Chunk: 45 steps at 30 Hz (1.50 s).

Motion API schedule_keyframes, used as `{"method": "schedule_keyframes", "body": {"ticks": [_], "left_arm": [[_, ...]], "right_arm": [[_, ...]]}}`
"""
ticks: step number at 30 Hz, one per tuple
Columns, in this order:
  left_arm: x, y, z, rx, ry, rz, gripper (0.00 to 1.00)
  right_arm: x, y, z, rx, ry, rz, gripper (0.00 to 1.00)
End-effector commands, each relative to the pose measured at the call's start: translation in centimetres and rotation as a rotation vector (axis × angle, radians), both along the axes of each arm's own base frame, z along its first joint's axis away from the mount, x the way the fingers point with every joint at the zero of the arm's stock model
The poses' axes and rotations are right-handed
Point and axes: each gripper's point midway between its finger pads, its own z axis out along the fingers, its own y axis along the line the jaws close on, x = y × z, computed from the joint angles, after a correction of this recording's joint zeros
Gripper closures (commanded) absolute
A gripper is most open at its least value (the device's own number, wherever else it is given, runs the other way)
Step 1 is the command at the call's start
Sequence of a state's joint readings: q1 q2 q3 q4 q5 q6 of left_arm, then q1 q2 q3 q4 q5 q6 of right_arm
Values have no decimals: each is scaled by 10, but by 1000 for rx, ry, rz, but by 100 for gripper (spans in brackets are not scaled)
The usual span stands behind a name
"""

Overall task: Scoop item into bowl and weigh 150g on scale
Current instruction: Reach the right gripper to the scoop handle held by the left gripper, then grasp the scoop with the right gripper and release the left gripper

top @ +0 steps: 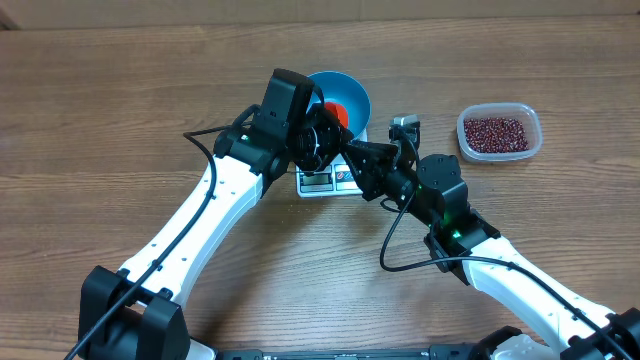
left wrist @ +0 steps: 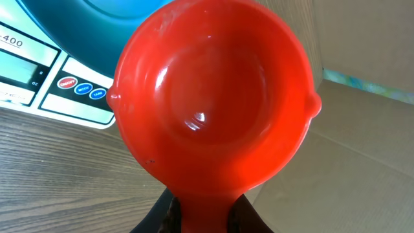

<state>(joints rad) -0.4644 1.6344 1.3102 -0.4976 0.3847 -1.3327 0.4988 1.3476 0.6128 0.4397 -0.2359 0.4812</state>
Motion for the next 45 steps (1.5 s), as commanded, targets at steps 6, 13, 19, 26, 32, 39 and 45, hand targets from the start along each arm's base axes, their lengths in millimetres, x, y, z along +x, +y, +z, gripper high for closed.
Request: {"method": "schedule_keyframes", "body": {"ticks": [6,13,19,26,32,39,45], "left_arm": [[-2,-7,23,-38,-41,-24,96],[0,-5,23,-26,-48,-11,96],[3,-7,27,19,-162,-109,34],[1,-12,36,49,-308,-288,14],[-5,-13,61,59,-473,-411,14],[-16,2,108,187,-740,-487,13],[-35,13,125,291,-883,-595,12]], "right_arm": [[3,-1,0,-5,23,-11,92],[2,-1,-2,-6,35,-8,96],[-1,2,-1,2,39,15,96],[-9,0,7,4,40,26,96],[-21,-12,32,-11,-13,10,96],[-32,-44,34,-78,13,-53,96],[-42,-75,42,-85,33,-120,96]]}}
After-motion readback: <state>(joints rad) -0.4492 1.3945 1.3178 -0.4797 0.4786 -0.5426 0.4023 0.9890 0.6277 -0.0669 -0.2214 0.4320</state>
